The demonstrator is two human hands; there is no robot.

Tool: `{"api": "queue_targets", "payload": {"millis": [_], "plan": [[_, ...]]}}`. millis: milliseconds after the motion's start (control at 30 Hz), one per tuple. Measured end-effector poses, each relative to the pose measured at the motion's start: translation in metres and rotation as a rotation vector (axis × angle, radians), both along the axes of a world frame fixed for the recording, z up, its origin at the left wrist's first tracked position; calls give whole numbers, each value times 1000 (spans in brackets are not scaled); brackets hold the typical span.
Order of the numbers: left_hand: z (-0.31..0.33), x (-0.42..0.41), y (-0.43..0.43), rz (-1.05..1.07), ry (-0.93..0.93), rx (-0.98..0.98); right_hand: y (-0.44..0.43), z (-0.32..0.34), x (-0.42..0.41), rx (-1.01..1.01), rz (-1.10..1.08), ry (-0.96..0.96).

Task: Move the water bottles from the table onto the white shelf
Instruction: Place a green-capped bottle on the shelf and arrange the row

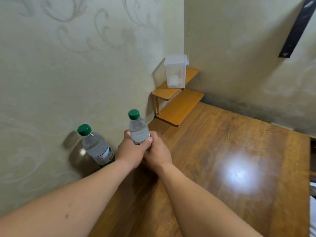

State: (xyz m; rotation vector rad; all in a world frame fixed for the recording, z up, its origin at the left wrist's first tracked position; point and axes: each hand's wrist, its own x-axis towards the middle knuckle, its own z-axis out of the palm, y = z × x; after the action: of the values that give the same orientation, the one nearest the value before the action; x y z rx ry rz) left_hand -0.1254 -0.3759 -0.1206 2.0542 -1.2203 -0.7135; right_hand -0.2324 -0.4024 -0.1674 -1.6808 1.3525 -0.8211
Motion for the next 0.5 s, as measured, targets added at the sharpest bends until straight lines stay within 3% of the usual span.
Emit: {"api": "queue_targets", "payload": {"millis": [267, 500], "plan": [[21, 11, 98, -108, 56, 89, 98, 6, 2, 60, 3, 47], [48, 40, 257, -56, 346, 96, 257, 44, 26, 94, 52, 103]]}}
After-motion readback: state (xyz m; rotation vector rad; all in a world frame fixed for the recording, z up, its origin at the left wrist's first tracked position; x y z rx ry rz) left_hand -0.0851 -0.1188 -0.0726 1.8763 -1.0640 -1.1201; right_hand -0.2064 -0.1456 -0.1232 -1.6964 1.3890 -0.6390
